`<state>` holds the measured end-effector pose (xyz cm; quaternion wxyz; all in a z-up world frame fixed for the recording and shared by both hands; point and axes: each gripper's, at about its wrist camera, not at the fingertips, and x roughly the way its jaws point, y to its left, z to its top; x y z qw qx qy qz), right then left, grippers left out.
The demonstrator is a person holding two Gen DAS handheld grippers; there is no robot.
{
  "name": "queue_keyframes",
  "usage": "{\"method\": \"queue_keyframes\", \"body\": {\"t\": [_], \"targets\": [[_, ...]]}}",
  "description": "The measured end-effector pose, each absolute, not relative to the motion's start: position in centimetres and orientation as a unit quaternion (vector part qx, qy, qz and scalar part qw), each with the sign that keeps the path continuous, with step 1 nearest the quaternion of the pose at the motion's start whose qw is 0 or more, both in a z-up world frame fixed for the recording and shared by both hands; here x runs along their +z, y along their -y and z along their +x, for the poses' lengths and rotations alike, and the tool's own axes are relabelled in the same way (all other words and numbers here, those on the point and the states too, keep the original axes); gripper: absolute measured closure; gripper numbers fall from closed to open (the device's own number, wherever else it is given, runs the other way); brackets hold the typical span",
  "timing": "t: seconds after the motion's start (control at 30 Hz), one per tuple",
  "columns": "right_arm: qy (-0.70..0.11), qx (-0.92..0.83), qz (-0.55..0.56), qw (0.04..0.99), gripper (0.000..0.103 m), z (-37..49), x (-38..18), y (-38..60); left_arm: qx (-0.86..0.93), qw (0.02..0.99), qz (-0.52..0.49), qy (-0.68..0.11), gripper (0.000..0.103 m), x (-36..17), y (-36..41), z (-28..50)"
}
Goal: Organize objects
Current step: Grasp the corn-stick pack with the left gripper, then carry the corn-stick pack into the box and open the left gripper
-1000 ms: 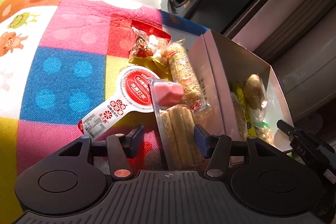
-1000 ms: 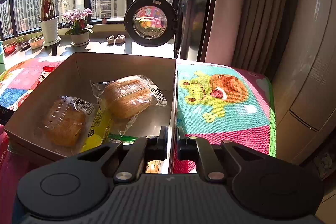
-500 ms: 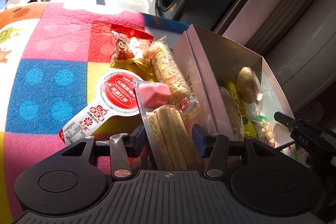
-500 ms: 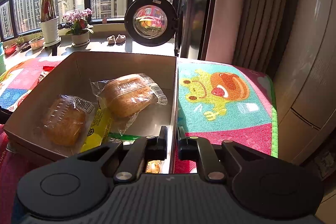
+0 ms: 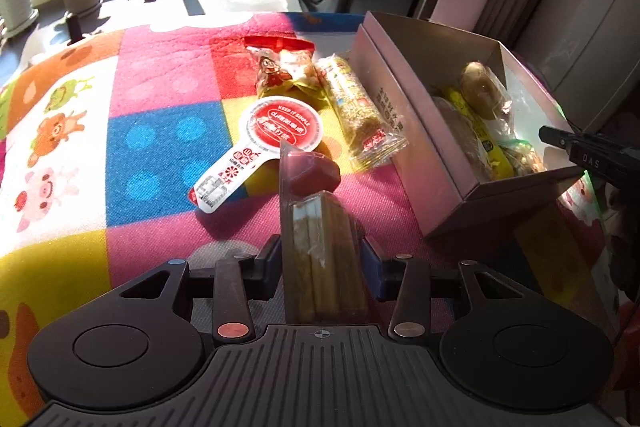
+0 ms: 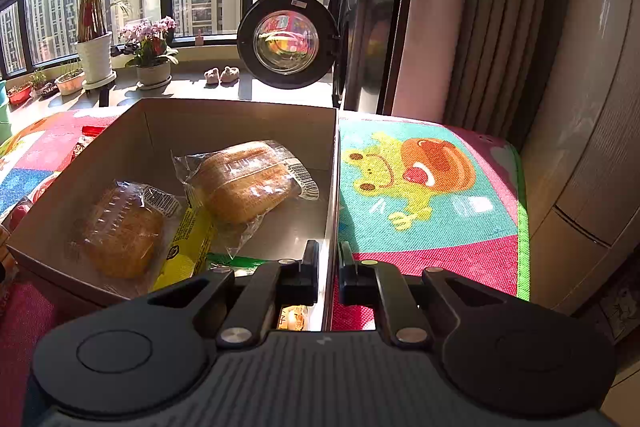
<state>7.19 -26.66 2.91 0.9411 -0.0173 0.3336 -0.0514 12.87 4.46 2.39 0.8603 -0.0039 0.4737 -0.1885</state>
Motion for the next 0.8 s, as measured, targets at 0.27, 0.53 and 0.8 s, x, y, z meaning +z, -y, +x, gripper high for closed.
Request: {"method": "queue_keyframes", "body": {"t": [0.27, 0.53, 0.8], "targets": [[-0.336, -0.05, -0.019, 0.94, 0.093, 7.2, 3.0, 26.7, -0.165, 0.868, -0.017, -0.468, 0.052, 1.4, -3.8, 14.7], [-0.336, -0.048, -0.02, 0.941, 0.093, 7.1, 3.0, 26.7, -0.178, 0.875, -0.036, -0.448, 0.054, 2.6, -4.7, 14.1], [-0.335, -0.049, -0.019, 0.941, 0.093, 7.1, 3.0, 26.6, -0.188, 0.898, -0.077, -0.39, 0.054, 8.4, -6.6, 12.7]]}}
